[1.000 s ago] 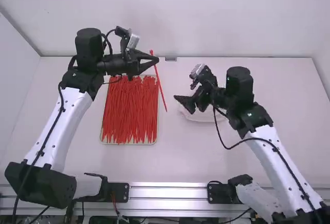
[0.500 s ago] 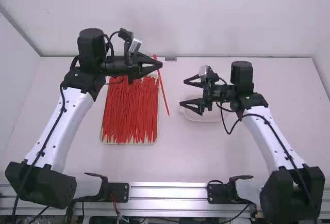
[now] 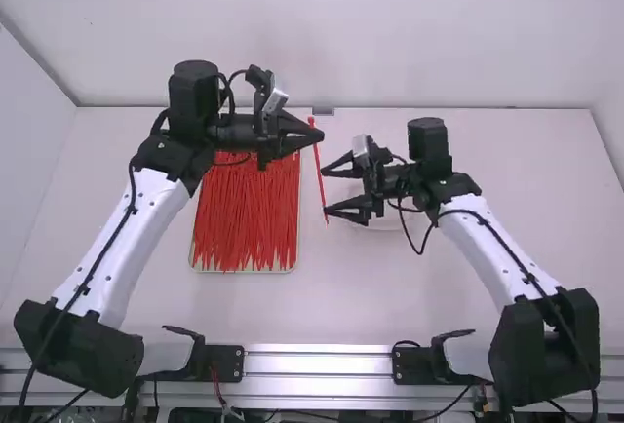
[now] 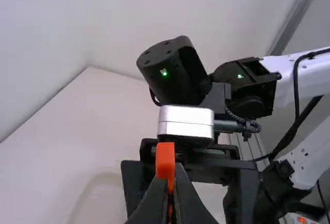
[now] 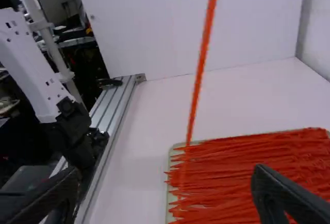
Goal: Fasten the cable tie
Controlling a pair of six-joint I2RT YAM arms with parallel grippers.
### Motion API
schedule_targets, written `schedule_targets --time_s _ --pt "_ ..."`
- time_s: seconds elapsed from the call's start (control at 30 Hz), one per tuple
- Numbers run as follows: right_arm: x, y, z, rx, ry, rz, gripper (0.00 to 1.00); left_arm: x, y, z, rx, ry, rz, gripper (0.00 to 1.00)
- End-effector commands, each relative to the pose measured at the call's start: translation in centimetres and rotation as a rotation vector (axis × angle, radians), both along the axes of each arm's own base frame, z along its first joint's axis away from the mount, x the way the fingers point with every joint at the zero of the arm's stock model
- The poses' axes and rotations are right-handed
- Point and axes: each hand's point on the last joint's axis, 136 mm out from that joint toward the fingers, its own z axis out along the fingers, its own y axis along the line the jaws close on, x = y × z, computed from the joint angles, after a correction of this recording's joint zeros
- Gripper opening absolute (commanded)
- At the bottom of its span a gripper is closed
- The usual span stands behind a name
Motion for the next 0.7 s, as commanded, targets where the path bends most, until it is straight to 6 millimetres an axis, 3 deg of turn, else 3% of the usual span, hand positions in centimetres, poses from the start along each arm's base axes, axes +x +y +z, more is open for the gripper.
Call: schedule_targets --time_s 0.0,0.07,0.13,0.17,0.27,0.37,0.67 --pt "-0.19 0.37 1.12 0.022 -0.038 0.03 0.82 -0.04 -0.11 -0.27 0.003 -0.009 -0.008 0.01" --pt "-0.35 0.55 1.12 0.022 -0.04 0.036 0.77 -0.07 -0.12 -0.21 0.001 -0.011 -0.01 0.02" --pt "-0.48 0.76 1.18 0.024 -0.048 0.043 0.59 -0.54 -0.31 0.04 -0.009 -0.018 -0.039 0.01" --pt "-0.53 0.87 1.28 0.027 -0.057 0.047 0.45 -0.48 -0.29 0.06 -0.009 -0.021 -0.036 0.01" --pt "-0.5 0.86 1.31 0.028 -0.06 0.047 0.26 -0.46 -0.25 0.06 -0.009 -0.021 -0.035 0.01" --pt "-0.49 0.85 1.3 0.028 -0.06 0.047 0.0 -0.47 -0.26 0.02 -0.009 -0.019 -0.035 0.01" --pt "-0.44 0.85 1.27 0.026 -0.061 0.044 0.0 -0.61 -0.46 0.06 -0.01 -0.021 -0.042 0.02"
